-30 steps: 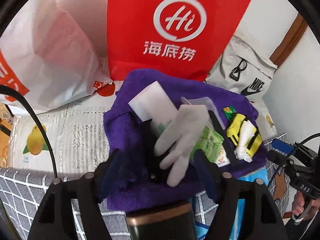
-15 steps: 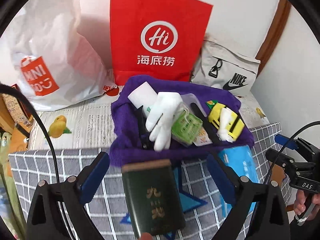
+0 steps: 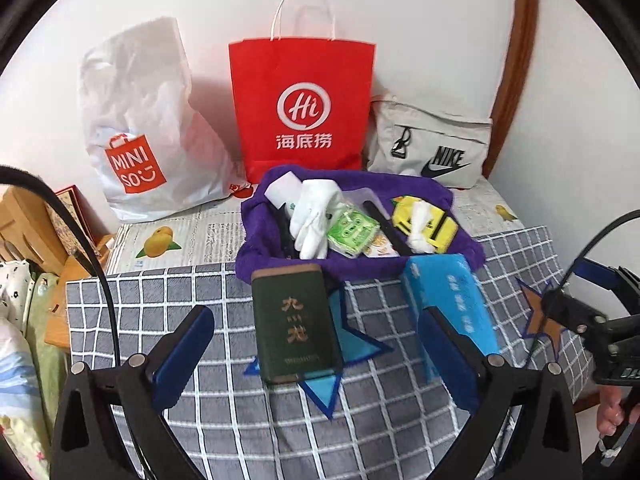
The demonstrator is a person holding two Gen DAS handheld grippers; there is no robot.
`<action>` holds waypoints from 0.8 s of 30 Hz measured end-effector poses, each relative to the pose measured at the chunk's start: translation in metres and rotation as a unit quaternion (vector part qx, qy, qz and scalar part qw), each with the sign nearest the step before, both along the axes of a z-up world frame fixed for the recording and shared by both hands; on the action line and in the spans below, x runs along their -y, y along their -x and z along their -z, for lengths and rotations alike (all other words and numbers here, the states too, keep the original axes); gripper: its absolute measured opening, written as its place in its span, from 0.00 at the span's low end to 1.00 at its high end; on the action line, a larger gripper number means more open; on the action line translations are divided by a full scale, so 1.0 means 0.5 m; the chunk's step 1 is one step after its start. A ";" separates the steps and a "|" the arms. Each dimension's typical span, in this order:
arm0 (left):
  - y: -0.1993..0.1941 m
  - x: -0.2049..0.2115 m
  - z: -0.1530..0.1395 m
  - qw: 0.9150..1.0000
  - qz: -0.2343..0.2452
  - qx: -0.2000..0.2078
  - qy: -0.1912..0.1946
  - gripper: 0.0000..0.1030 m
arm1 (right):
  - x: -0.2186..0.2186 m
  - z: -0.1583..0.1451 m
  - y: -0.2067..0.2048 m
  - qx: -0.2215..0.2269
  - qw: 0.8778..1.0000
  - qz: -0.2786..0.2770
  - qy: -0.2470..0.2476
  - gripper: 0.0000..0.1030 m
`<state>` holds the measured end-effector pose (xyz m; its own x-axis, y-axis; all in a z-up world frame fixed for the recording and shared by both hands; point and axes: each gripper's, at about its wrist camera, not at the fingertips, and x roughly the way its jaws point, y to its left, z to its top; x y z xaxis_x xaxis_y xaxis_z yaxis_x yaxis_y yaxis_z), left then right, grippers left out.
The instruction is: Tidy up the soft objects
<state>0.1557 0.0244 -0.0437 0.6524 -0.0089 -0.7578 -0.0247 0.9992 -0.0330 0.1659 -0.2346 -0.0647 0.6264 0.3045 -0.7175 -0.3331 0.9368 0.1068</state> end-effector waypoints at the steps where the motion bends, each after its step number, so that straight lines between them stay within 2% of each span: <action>1: 0.017 0.006 -0.006 1.000 0.002 0.005 -0.001 1.00 | 0.003 -0.001 0.009 0.002 1.000 0.002 0.002 1.00; 6: 0.086 0.032 -0.027 1.000 0.002 0.025 -0.009 1.00 | 0.021 -0.007 0.066 0.004 1.000 0.010 -0.006 1.00; 12: 0.150 0.054 -0.047 0.999 -0.001 0.041 -0.006 1.00 | 0.043 -0.019 0.124 0.016 0.999 0.042 0.007 1.00; 19: 0.192 0.066 -0.048 0.999 -0.007 0.048 -0.012 1.00 | 0.071 -0.024 0.163 0.023 0.997 0.074 0.008 1.00; 24: 0.200 0.070 -0.037 0.999 -0.007 0.040 -0.019 1.00 | 0.069 -0.028 0.180 0.027 0.997 0.071 0.016 1.00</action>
<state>0.0559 -0.0107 -0.0252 0.7105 0.0280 -0.7031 -0.0378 0.9993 0.0017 0.0757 -0.2692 -0.0509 0.6992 0.1865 -0.6901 -0.2005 0.9778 0.0612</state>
